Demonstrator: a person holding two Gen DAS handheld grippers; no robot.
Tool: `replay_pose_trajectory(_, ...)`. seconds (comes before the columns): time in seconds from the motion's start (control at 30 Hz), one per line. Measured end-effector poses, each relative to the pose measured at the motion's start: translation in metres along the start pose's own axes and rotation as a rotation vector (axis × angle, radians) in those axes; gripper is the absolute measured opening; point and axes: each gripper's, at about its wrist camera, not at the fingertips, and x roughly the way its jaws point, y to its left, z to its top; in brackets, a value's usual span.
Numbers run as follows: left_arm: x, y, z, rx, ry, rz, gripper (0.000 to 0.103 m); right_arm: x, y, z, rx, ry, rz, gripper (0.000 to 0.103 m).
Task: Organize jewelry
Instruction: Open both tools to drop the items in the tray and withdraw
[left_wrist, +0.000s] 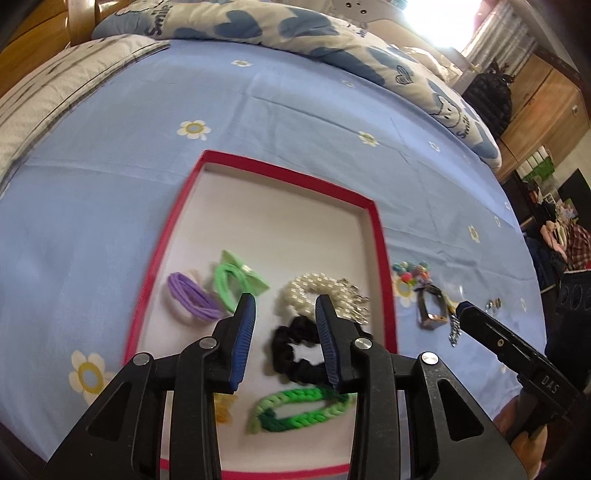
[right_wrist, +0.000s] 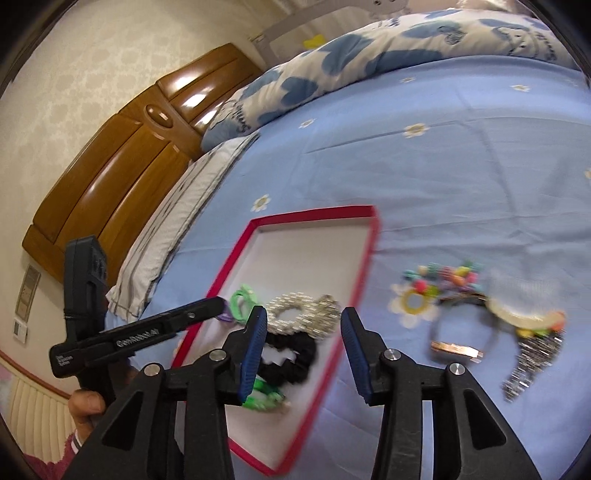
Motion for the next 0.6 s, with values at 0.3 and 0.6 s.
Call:
replay_pose_trajectory(0.3,-0.004,-0.044,-0.016,0.079,0.013,-0.042,0.032,-0.042,-0.038,-0.023,0.055,-0.044,-0.103,0.048)
replay_pose_trajectory(0.6,0.003,-0.085,-0.027,0.156,0.042,-0.074,0.032,-0.074,-0.077,-0.042,0.127,-0.071,-0.159,0.049)
